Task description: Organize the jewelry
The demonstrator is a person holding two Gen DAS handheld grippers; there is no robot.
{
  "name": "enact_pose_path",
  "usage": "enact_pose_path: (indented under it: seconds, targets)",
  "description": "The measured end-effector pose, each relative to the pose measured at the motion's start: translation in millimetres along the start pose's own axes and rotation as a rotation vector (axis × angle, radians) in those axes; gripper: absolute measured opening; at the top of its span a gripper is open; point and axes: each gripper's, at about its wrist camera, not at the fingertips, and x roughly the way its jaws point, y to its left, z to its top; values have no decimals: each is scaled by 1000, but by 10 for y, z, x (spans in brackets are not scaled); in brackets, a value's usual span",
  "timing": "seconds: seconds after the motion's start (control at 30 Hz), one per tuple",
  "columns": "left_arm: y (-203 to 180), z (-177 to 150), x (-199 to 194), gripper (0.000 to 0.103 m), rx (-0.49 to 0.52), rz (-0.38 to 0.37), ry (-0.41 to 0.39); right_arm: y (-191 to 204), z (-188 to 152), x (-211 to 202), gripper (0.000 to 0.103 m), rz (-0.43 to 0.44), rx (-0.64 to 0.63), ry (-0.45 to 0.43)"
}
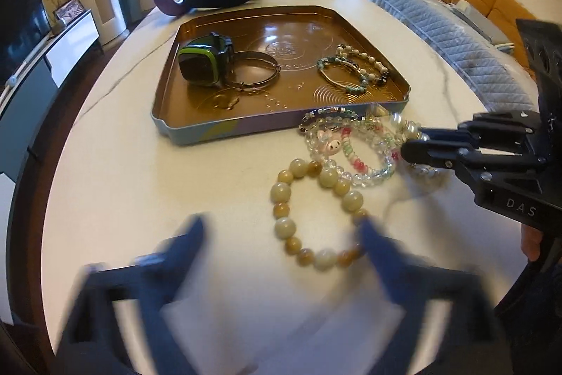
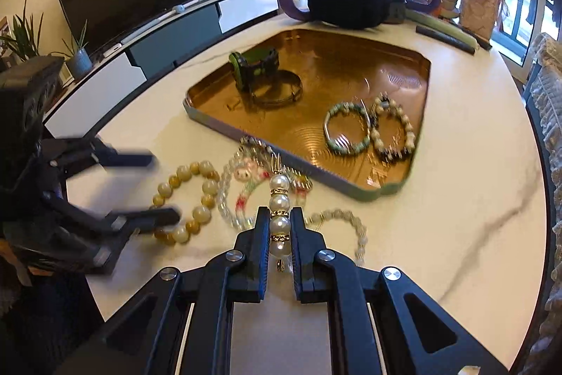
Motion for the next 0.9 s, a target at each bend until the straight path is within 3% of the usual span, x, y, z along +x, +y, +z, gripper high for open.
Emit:
enact_pose_path:
  seconds: [0.2,0.27,0.3,0.37,0.4,0.5,0.63,0.7,0.77,0.83,0.9]
  targets:
    - [49,35,-35,99,-21,54,-14,-16,-126,-32,13,-3,-7,22]
    - [45,56,-12,99,-29,100,-5,-4,-124,-81,22,0,-8,7]
    - [40,52,-22,99,-30,109,-19,12,-119,-111,31,1,-16,-5]
    - [25,42,-25,99,-21,78,-28,46,-116,-163,95,-9,-35,-31]
    - [26,38,-37,99,-27,59,-41,63,-109,-183,101,-16,-41,-43]
    - [7,36,-42,99,-36,31,-44,136,-94,-306,101,-42,-78,-110]
    - [-80,32,-3,99,-16,-3,-27,146,-80,-271,100,-29,-71,-86]
    - [-116,35,16,97,-7,0,-28,158,-82,-226,78,-11,-78,-71]
    - [-124,42,28,96,-6,4,-34,166,-76,-159,34,-13,-82,-41]
    - [-125,64,56,93,-9,-18,-32,152,-85,-84,26,6,-76,-14]
    - [-134,82,84,87,-8,-28,-31,146,-92,-44,26,2,-76,-7]
